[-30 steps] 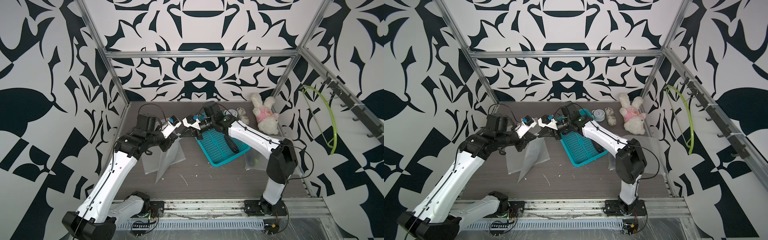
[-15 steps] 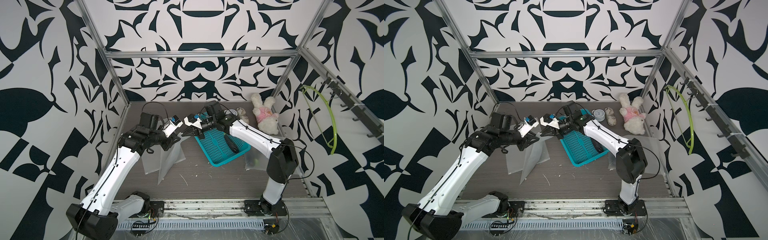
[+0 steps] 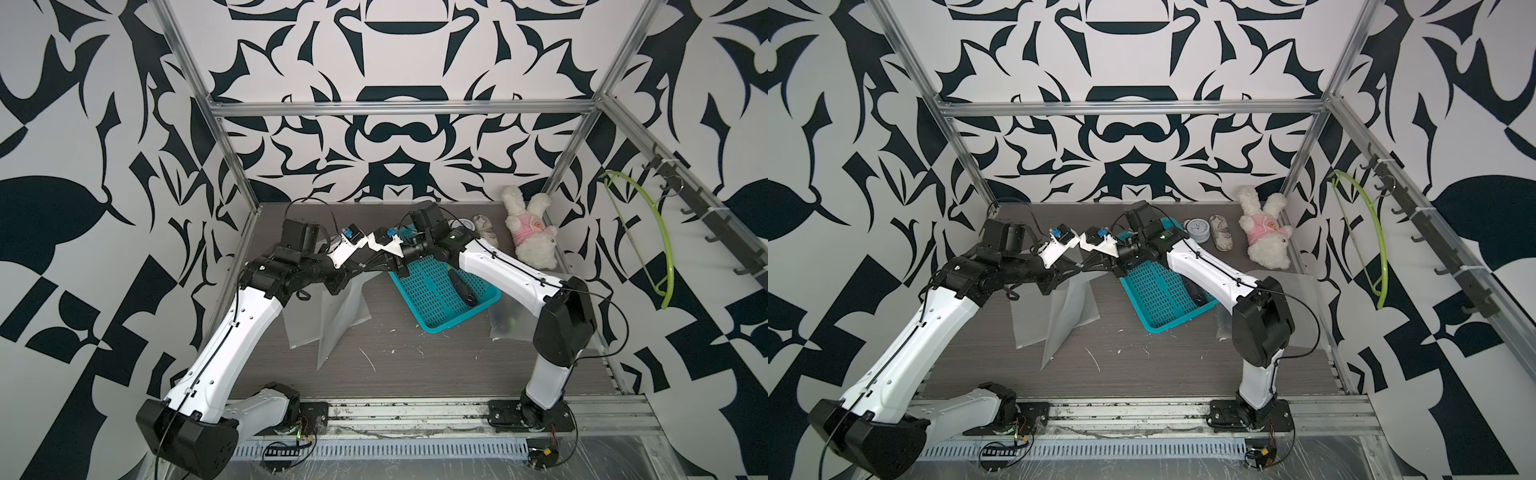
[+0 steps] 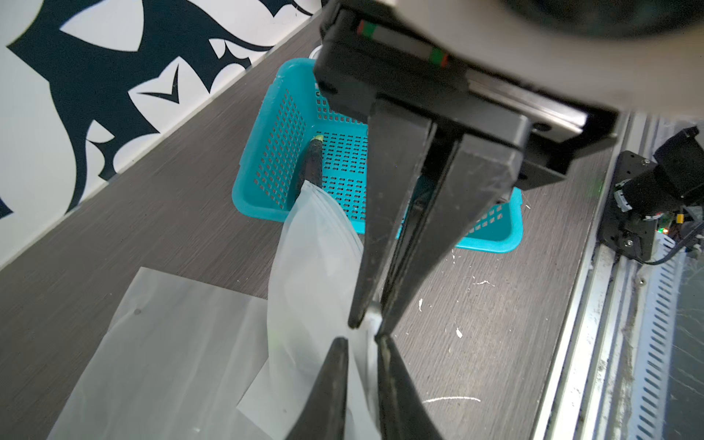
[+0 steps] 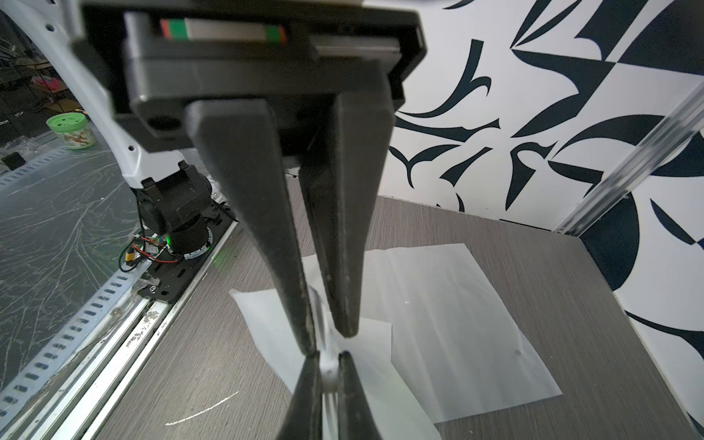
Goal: Place the eggplant in a zip-top bag and seal the zipper
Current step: Zip the zipper on the zipper food storage bag.
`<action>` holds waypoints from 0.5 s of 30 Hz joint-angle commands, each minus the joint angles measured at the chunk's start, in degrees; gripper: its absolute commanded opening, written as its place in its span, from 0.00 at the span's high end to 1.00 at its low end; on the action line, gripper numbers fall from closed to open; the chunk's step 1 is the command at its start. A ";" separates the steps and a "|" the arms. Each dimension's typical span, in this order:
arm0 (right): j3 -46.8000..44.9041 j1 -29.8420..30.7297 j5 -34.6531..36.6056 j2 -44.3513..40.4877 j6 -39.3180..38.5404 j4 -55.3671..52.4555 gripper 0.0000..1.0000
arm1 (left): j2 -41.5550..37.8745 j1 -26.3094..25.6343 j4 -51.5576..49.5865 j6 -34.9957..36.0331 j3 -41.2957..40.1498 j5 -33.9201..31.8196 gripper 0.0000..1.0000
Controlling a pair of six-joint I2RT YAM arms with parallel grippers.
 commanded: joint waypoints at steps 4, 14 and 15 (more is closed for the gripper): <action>2.56 0.24 -0.79 -0.36 0.91 -0.36 0.93 | -0.15 0.07 0.21 0.62 1.05 1.42 1.00; 4.16 0.24 6.05 1.39 1.07 -2.59 0.93 | -2.77 0.09 -0.24 0.81 0.17 1.66 1.00; 4.04 0.24 6.70 1.32 1.09 -2.43 0.93 | -3.19 0.07 -0.23 0.85 0.08 1.76 1.00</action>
